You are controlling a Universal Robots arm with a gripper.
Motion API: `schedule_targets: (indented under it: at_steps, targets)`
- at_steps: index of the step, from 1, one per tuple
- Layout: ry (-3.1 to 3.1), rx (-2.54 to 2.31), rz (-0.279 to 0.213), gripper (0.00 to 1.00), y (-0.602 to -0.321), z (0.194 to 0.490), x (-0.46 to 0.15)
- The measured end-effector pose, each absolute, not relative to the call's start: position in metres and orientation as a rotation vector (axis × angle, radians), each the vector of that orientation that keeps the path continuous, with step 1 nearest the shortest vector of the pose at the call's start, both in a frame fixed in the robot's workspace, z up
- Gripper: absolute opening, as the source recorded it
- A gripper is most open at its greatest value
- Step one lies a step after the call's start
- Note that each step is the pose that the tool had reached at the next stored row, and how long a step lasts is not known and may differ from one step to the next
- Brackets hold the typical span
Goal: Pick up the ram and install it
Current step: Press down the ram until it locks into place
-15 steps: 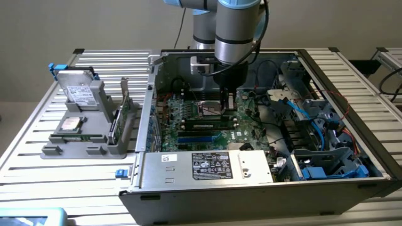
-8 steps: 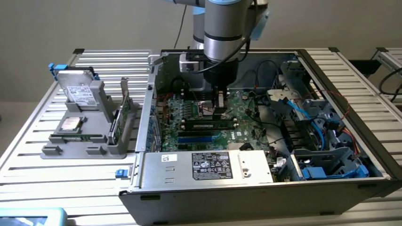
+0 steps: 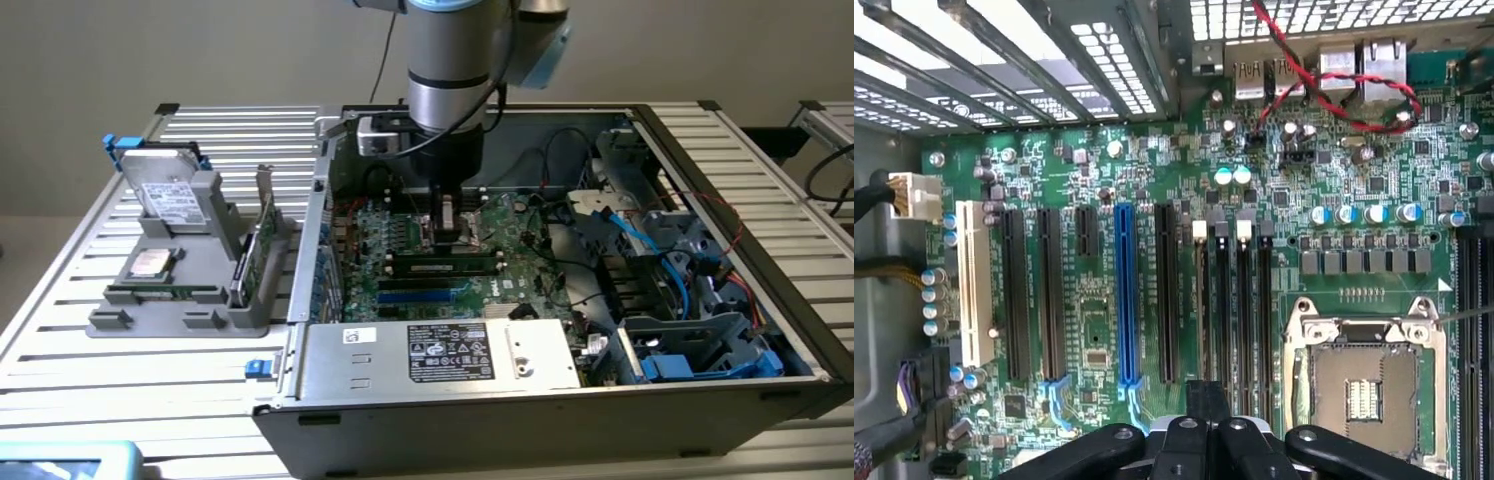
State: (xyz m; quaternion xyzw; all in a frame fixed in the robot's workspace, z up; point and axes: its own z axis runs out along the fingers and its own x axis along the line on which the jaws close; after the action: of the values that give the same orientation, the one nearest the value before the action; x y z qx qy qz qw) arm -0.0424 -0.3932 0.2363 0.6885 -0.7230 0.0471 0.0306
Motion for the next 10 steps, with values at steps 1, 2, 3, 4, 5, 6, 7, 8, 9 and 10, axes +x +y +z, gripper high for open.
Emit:
schedule_targets:
  at_steps: [1,2,3,4,5,6,7,8,9,10]
  targets:
    - [-2.229,2.122,0.146,0.11,-0.3933,0.2358,-0.0441]
    - [-2.229,2.122,0.147,0.11,-0.3933,0.2351,-0.0454]
    - [-2.229,2.122,0.147,0.11,-0.3933,0.2341,-0.0463]
    - [-2.229,2.123,0.147,0.11,-0.3932,0.233,-0.0469]
    - [-2.229,2.123,0.147,0.11,-0.3933,0.232,-0.0473]
    - [-2.229,2.123,0.146,0.11,-0.3933,0.2313,-0.0477]
    - [-2.23,2.123,0.146,0.11,-0.3933,0.2311,-0.0482]
    - [-2.23,2.123,0.145,0.11,-0.3933,0.2309,-0.0486]
    - [-2.23,2.124,0.144,0.11,-0.3932,0.2309,-0.049]
    - [-2.231,2.124,0.143,0.11,-0.3932,0.2306,-0.0494]
